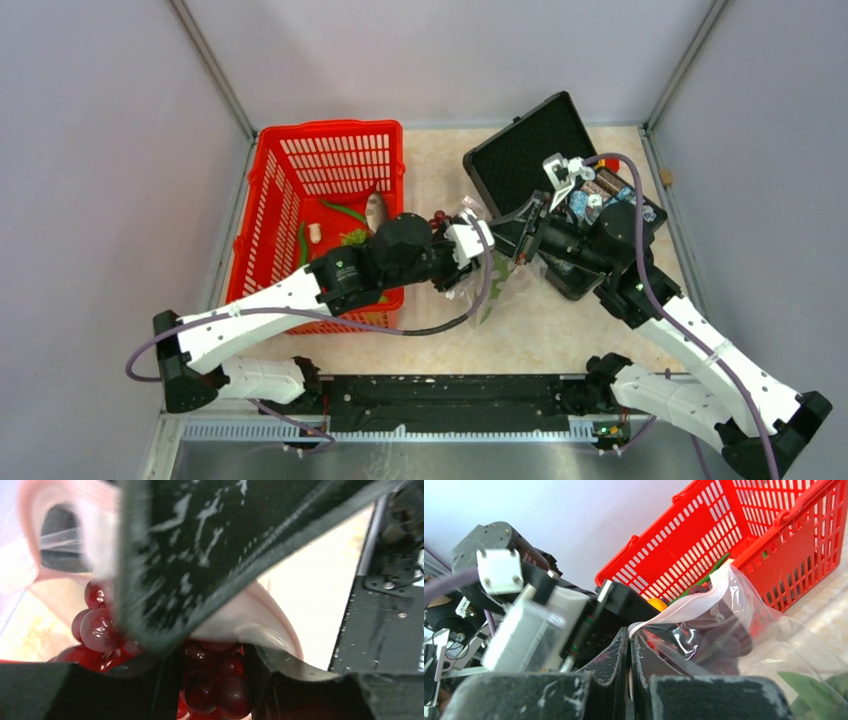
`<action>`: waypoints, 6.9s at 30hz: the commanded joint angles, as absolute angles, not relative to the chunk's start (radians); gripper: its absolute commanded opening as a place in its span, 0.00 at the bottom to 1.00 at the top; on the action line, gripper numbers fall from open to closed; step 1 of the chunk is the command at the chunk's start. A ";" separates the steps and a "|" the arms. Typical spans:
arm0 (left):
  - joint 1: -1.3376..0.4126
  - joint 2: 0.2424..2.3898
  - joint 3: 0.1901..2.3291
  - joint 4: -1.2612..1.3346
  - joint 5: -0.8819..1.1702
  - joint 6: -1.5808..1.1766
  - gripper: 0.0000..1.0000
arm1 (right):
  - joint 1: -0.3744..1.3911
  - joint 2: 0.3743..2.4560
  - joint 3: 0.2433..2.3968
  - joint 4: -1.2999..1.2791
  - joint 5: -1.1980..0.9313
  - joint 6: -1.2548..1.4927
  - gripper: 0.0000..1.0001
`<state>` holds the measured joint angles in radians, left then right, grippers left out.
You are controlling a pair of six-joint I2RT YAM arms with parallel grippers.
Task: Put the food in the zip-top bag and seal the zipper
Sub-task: Place the fake fruit in the zipper food storage bag, then adjust the fake fruit in the zipper food storage bag.
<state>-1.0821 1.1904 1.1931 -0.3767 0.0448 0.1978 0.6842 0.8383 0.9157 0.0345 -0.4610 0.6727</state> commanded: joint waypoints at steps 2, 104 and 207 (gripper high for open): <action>-1.133 1.253 1.225 -0.399 -0.117 0.274 0.47 | 0.683 0.792 0.922 0.151 -0.484 0.678 0.00; -0.681 1.139 1.160 -0.277 0.752 -0.249 0.00 | 0.683 0.683 0.805 0.102 -0.344 0.686 0.00; -1.077 1.239 1.155 -0.110 0.124 -0.065 0.74 | 0.683 0.538 0.732 0.111 -0.212 0.840 0.00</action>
